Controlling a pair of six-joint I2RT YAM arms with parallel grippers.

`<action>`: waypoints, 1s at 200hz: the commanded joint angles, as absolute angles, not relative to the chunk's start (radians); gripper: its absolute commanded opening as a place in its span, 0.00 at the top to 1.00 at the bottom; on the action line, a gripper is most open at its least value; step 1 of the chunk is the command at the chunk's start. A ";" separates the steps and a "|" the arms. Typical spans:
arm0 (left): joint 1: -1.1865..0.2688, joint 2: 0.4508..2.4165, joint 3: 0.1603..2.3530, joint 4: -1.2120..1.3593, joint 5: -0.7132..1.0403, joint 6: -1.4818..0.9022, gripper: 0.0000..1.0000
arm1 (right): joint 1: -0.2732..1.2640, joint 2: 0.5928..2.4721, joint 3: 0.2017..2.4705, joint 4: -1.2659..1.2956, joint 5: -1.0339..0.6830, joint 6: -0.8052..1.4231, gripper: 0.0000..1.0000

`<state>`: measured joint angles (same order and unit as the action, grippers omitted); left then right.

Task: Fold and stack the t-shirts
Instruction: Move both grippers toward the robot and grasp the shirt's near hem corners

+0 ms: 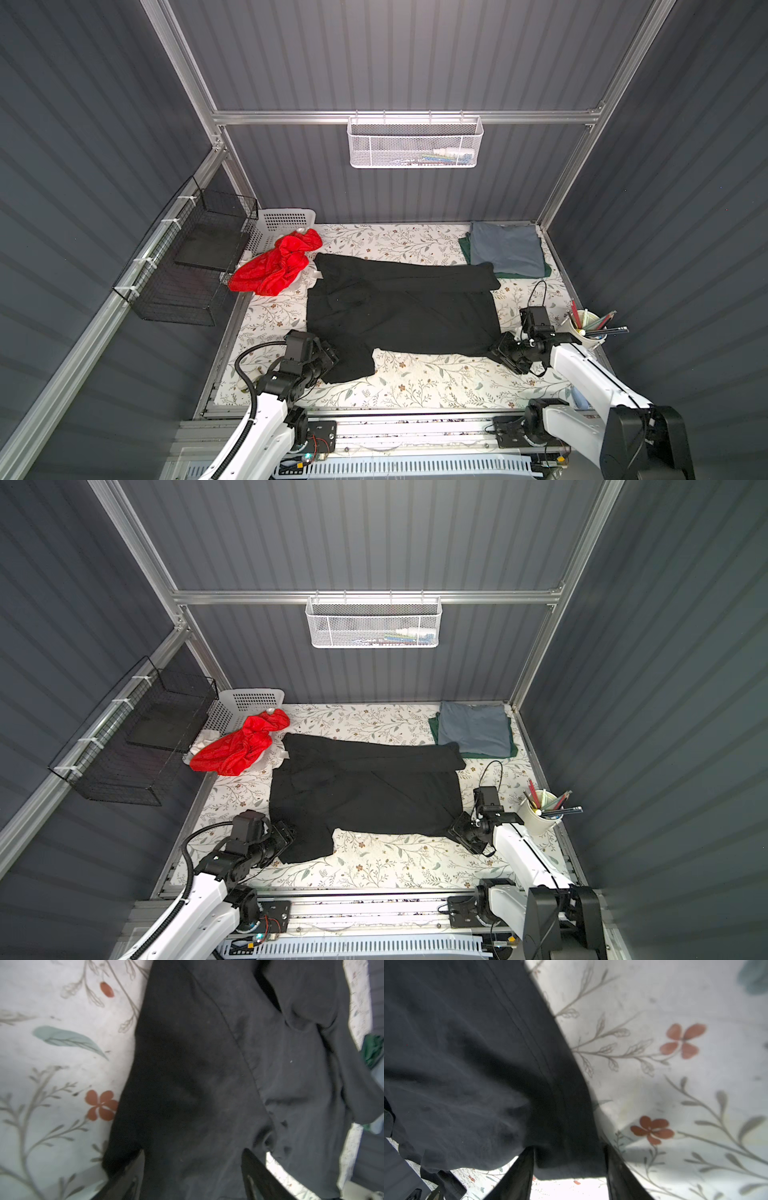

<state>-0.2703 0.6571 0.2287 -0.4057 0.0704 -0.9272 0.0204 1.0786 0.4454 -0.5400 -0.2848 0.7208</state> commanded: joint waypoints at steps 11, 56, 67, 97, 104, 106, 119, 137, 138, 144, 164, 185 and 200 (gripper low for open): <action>-0.281 0.692 0.170 -0.432 0.132 -0.941 0.47 | 0.025 1.112 0.423 -0.496 -0.278 0.721 0.52; -0.281 0.736 0.190 -0.435 0.138 -0.914 0.83 | 0.025 1.149 0.436 -0.479 -0.273 0.710 0.67; -0.281 0.750 0.198 -0.440 0.139 -0.906 0.90 | 0.025 1.150 0.437 -0.479 -0.273 0.708 0.73; -0.281 0.762 0.221 -0.453 0.138 -0.878 0.98 | 0.025 1.145 0.437 -0.481 -0.265 0.706 0.84; -0.281 0.765 0.224 -0.454 0.137 -0.874 1.00 | 0.025 1.144 0.438 -0.481 -0.264 0.704 0.87; -0.281 0.767 0.223 -0.454 0.137 -0.873 1.00 | 0.025 1.144 0.439 -0.481 -0.264 0.704 0.87; -0.281 0.778 0.228 -0.449 0.138 -0.867 1.00 | 0.025 1.141 0.441 -0.483 -0.260 0.703 0.91; -0.281 0.800 0.246 -0.452 0.142 -0.851 1.00 | 0.025 1.135 0.443 -0.488 -0.253 0.700 0.96; -0.281 0.800 0.248 -0.453 0.142 -0.850 1.00 | 0.026 1.134 0.444 -0.489 -0.253 0.700 0.96; -0.281 0.804 0.257 -0.461 0.139 -0.842 1.00 | 0.025 1.134 0.446 -0.491 -0.251 0.699 0.97; -0.281 0.811 0.303 -0.496 0.121 -0.814 1.00 | 0.025 1.129 0.454 -0.500 -0.241 0.696 1.00; -0.281 0.817 0.358 -0.535 0.104 -0.778 1.00 | 0.027 1.125 0.465 -0.525 -0.216 0.694 1.00; -0.281 0.837 0.410 -0.572 0.089 -0.743 1.00 | 0.028 1.125 0.477 -0.545 -0.199 0.684 1.00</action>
<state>-0.2756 0.8173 0.3229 -0.4755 0.1127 -0.8234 0.0216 1.1332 0.4473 -0.4820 -0.2573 0.7021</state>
